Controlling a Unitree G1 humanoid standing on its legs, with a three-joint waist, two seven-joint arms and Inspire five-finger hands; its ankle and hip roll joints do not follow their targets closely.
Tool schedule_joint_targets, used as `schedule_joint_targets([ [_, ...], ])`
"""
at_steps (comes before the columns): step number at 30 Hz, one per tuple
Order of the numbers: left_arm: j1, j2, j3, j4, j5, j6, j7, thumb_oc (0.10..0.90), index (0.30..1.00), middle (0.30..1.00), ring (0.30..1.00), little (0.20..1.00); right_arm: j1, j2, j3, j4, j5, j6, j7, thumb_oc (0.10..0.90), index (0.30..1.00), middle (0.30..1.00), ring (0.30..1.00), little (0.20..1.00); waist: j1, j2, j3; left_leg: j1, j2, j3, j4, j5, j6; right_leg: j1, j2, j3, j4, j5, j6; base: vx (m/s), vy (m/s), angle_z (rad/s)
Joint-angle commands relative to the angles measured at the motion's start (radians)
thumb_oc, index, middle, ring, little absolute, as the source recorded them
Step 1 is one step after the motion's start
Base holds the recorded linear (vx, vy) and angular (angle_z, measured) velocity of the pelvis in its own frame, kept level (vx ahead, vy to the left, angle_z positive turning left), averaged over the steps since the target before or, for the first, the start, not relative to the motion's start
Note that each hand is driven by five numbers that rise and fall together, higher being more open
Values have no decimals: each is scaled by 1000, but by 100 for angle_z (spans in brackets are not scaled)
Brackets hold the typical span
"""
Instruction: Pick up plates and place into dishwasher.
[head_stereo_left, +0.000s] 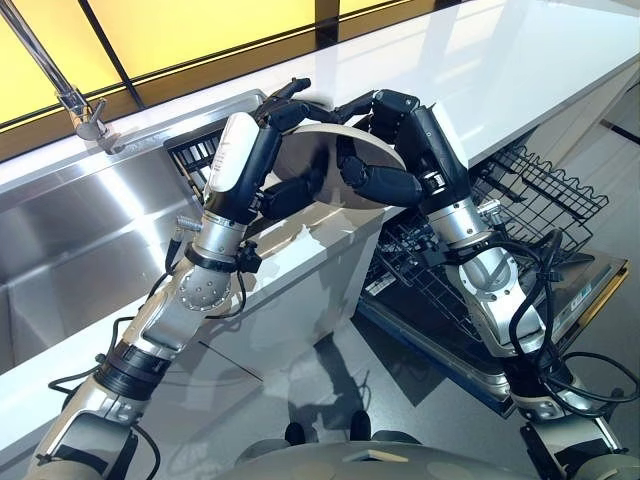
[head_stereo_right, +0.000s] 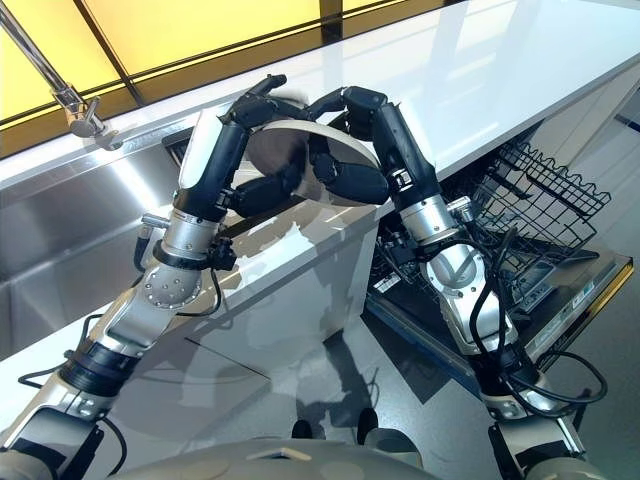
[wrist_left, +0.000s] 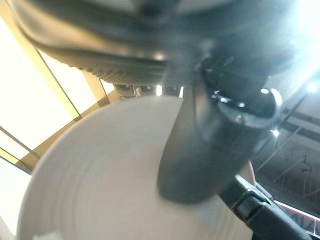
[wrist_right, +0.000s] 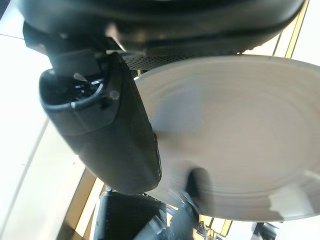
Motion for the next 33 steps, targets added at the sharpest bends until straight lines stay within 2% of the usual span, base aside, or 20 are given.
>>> schedule_joint_targets([
  [1, -58, 57, 249, -35, -130, 5, 118, 800, 900, 900, 900, 900, -36, -79, -180, 25, -42, -59, -203, 100, 300, 300, 300, 200, 16, 15, -92, -33, -34, 14, 33, -84, -1, -13, 15, -10, 139, -169, 66, 34, -17, 0],
  [10, -53, 125, 303, 24, -178, 36, 123, 800, 900, 900, 900, 900, -38, -131, -252, 100, -103, -65, -377, 100, 300, 300, 300, 200, 13, 19, -78, -32, -32, 13, 79, -114, 15, -33, 4, -7, 228, -215, 63, 7, -18, 2],
  [18, -20, 178, 339, 95, -178, 81, 66, 800, 900, 900, 900, 900, -18, -181, -361, 185, -108, -77, -548, 100, 300, 300, 300, 200, 12, 15, -66, -38, -38, 20, 151, -157, 24, -32, 1, -7, 255, -228, 56, 28, -54, 2],
  [21, -2, 205, 350, 141, -185, 106, 47, 800, 900, 900, 900, 900, -11, -212, -408, 235, -85, -55, -599, 100, 300, 300, 300, 200, 13, 14, -61, -40, -42, 21, 175, -170, 23, -28, 5, -7, 252, -226, 52, 55, -71, 2],
  [33, 31, 237, 367, 254, -229, 118, 20, 800, 900, 900, 900, 900, 32, -286, -457, 447, -84, 62, -614, 100, 300, 300, 300, 200, 11, 16, -54, -35, -31, 21, 173, -169, 17, -25, 13, -7, 254, -231, 48, 78, -58, 1],
])
